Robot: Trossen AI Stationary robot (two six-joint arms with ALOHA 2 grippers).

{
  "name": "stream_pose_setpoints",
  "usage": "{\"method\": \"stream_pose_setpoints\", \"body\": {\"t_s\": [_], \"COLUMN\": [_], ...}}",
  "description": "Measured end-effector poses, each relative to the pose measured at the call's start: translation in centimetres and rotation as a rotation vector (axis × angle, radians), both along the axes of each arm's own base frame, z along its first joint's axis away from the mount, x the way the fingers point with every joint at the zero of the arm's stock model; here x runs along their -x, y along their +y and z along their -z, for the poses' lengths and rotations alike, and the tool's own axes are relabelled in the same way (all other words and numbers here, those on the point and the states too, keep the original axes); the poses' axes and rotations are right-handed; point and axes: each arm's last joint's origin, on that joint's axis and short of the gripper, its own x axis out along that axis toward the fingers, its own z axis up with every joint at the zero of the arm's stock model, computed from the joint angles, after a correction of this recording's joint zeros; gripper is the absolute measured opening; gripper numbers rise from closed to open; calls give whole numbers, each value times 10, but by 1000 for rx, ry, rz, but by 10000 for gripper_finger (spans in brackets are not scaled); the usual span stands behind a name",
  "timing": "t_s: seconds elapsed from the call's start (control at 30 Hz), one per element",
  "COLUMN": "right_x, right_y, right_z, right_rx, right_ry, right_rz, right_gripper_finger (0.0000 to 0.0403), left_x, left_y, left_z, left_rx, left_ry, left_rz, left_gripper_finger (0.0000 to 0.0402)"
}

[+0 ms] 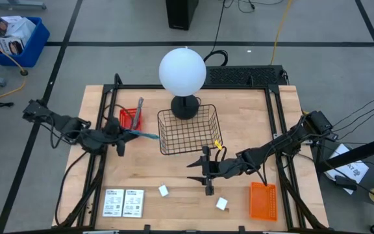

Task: Pick and place items into bin
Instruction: Put the blue charger cable into the red bin

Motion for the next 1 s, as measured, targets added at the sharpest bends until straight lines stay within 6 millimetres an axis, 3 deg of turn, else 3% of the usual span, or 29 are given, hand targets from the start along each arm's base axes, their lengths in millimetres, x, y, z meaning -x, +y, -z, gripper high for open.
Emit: {"method": "stream_pose_setpoints", "body": {"t_s": [0.23,0.53,0.8,1.0], "right_x": [0,0,0,0], "right_y": [0,0,0,0], "right_z": [0,0,0,0], "right_rx": [0,0,1,1], "right_ry": [0,1,4,3], "right_rz": [0,0,0,0], "right_gripper_finger": [182,179,177,174], "left_x": [23,36,57,61], "left_y": [18,30,39,44], "left_z": [5,10,-11,-25], "left_rx": [61,73,98,69], "left_ry": [59,131,264,358], "left_rz": [-88,-172,-305,-411], "left_gripper_finger": [33,35,41,33]}}
